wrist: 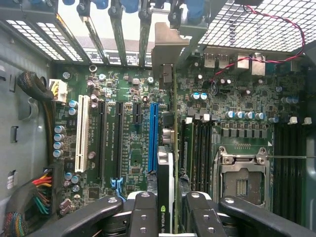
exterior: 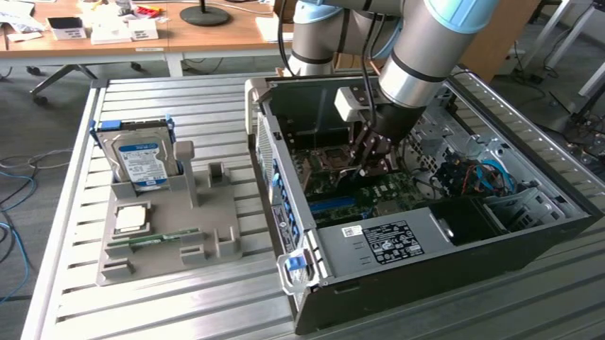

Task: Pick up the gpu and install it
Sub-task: 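Insert the gpu into the slot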

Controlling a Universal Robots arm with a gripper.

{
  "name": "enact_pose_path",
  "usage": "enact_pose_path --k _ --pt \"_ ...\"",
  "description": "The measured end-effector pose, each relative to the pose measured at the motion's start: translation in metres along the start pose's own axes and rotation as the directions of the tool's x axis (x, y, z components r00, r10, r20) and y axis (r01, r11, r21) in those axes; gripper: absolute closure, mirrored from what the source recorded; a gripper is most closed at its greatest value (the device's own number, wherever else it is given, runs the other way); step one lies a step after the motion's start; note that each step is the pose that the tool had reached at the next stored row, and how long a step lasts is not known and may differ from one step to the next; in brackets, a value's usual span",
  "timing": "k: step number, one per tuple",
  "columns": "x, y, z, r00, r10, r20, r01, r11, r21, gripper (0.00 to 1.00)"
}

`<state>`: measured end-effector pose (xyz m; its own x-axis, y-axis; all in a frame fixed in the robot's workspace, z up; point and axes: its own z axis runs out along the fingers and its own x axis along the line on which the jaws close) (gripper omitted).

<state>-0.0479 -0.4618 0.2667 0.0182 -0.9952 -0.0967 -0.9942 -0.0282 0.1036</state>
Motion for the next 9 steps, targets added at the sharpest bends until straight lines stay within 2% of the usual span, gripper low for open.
enact_pose_path --k 9 --pt "0.0004 0.0005 0.0 1.0 0.003 0.0003 -0.003 1.0 0.0003 0.73"
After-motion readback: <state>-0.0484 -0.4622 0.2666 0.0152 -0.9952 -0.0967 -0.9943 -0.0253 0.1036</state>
